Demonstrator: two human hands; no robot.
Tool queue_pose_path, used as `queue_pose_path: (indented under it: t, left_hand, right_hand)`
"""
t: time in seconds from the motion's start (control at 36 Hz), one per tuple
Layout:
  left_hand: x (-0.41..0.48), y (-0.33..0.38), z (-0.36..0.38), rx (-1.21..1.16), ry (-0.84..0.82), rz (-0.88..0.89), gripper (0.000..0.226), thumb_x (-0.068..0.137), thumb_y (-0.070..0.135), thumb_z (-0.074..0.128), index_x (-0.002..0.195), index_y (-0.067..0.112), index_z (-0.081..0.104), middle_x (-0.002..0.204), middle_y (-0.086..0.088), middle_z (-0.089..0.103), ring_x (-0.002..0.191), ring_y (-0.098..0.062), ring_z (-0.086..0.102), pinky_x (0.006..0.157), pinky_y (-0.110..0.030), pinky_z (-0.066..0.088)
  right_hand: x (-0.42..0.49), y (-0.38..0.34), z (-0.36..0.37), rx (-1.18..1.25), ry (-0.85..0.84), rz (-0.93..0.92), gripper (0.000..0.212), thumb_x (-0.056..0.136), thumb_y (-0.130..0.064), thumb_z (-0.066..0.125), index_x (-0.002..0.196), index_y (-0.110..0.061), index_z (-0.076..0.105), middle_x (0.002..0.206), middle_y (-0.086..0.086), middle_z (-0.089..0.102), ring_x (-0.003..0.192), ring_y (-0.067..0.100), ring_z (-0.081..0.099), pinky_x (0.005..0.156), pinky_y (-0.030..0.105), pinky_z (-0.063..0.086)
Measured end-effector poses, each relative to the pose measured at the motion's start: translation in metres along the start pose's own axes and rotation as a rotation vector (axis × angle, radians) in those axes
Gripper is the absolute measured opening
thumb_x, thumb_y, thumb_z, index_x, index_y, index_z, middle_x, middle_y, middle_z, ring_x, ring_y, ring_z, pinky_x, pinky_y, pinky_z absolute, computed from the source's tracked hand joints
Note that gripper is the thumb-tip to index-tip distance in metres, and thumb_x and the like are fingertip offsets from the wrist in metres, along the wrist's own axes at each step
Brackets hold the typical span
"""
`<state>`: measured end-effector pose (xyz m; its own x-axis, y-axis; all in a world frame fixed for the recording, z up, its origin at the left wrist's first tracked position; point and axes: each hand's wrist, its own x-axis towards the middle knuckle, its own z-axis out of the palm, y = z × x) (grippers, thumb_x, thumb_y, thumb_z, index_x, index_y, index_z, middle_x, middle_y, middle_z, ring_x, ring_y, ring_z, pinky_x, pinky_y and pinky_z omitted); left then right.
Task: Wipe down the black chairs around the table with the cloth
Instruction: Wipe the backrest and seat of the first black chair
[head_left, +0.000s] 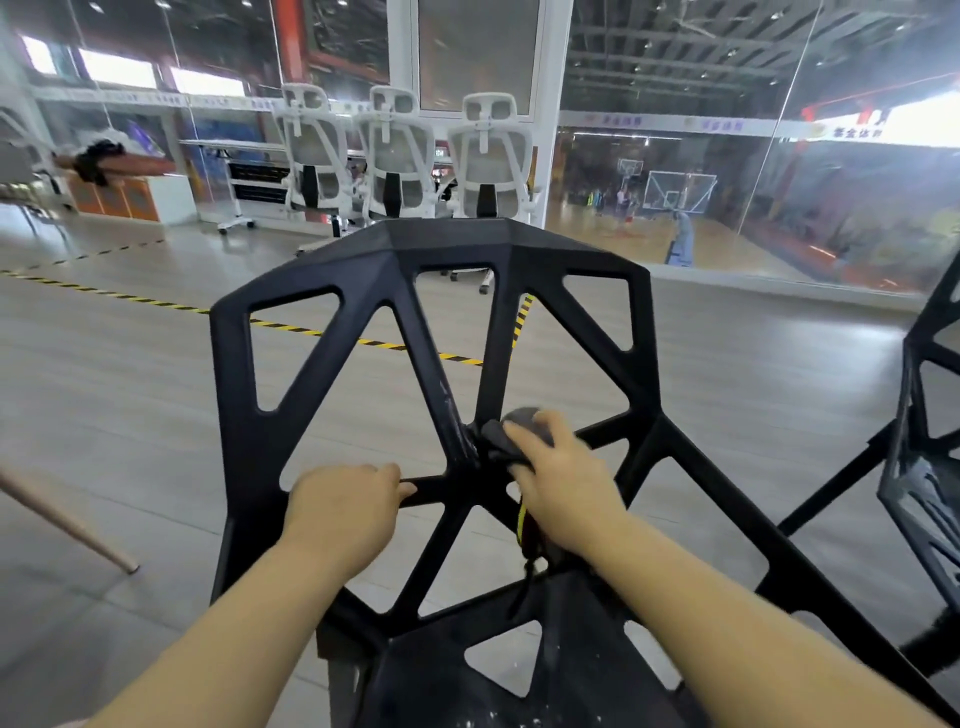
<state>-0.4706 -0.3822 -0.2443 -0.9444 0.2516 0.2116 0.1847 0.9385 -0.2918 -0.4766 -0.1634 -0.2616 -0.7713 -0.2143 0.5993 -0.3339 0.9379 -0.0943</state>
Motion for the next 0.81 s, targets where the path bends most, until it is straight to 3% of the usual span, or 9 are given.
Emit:
queue_pose_path:
  t: [0.08,0.19,0.31,0.36,0.42,0.5,0.64,0.72,0.81]
  left_hand:
    - [0.0,0.0,0.002,0.014,0.03,0.02,0.036,0.101,0.044,0.018,0.102,0.023,0.047,0.074,0.008,0.046,0.06,-0.017,0.045,0.043,-0.028,0.023]
    - [-0.001,0.0,0.001,0.033,0.053,0.053,0.033,0.102,0.041,0.019,0.104,0.022,0.046,0.07,0.008,0.041,0.05,-0.015,0.037,0.042,-0.028,0.022]
    - [-0.001,-0.002,0.005,-0.017,0.056,0.054,0.035,0.102,0.042,0.019,0.103,0.022,0.047,0.074,0.008,0.047,0.058,-0.017,0.045,0.044,-0.028,0.024]
    - [0.0,-0.002,0.006,-0.012,0.06,0.051,0.036,0.102,0.043,0.019,0.104,0.022,0.048,0.074,0.007,0.046,0.056,-0.017,0.042,0.043,-0.028,0.022]
    - [0.0,-0.002,0.007,-0.009,0.06,0.044,0.038,0.102,0.044,0.018,0.104,0.022,0.048,0.079,0.006,0.052,0.06,-0.019,0.044,0.043,-0.029,0.019]
    - [0.0,-0.002,0.008,-0.042,0.052,0.037,0.038,0.101,0.045,0.019,0.102,0.022,0.049,0.089,0.005,0.062,0.069,-0.022,0.055,0.044,-0.028,0.018]
    - [-0.001,-0.002,0.006,-0.031,0.06,0.052,0.037,0.102,0.043,0.019,0.102,0.022,0.049,0.088,0.006,0.062,0.066,-0.021,0.053,0.044,-0.029,0.018]
    - [-0.002,-0.001,0.006,-0.039,0.071,0.051,0.037,0.102,0.043,0.02,0.103,0.021,0.05,0.089,0.005,0.063,0.078,-0.021,0.062,0.044,-0.029,0.018]
    - [-0.004,-0.001,0.005,-0.046,0.08,0.036,0.037,0.102,0.044,0.021,0.103,0.022,0.051,0.091,0.006,0.064,0.08,-0.02,0.062,0.044,-0.028,0.018]
  right_hand:
    - [0.041,-0.002,-0.034,0.092,0.225,0.027,0.04,0.083,-0.021,0.057,0.119,-0.004,0.062,0.116,0.027,0.053,0.079,0.044,0.062,0.064,0.044,0.054]
    - [0.108,0.001,-0.074,0.038,0.466,-0.04,0.044,0.089,-0.019,0.061,0.129,-0.003,0.055,0.125,0.026,0.046,0.1,0.04,0.056,0.079,0.042,0.051]
    - [0.136,-0.006,-0.075,-0.081,0.295,0.039,0.05,0.095,-0.023,0.056,0.14,-0.007,0.043,0.139,0.02,0.033,0.112,0.041,0.046,0.09,0.048,0.047]
    - [0.123,-0.014,-0.057,-0.092,0.299,-0.011,0.05,0.085,-0.008,0.064,0.131,0.006,0.05,0.127,0.03,0.042,0.098,0.049,0.053,0.075,0.051,0.052]
    - [0.095,-0.013,-0.028,-0.085,0.368,-0.074,0.05,0.07,0.001,0.068,0.119,0.011,0.058,0.114,0.031,0.047,0.081,0.049,0.058,0.06,0.047,0.054]
    - [0.035,-0.015,0.017,-0.032,0.263,-0.121,0.06,0.07,-0.002,0.068,0.128,-0.001,0.049,0.117,0.022,0.042,0.075,0.043,0.056,0.059,0.046,0.055]
    - [-0.026,-0.011,0.038,-0.014,0.027,-0.162,0.077,0.061,-0.008,0.081,0.129,-0.007,0.046,0.116,0.014,0.037,0.071,0.037,0.056,0.048,0.044,0.053]
    - [-0.016,-0.002,0.023,-0.053,0.006,-0.219,0.055,0.074,-0.012,0.065,0.127,-0.008,0.05,0.117,0.017,0.041,0.073,0.04,0.056,0.049,0.044,0.053]
    - [0.012,-0.002,-0.001,-0.01,0.186,-0.021,0.044,0.084,-0.02,0.047,0.121,0.0,0.061,0.111,0.026,0.053,0.078,0.041,0.06,0.056,0.038,0.054]
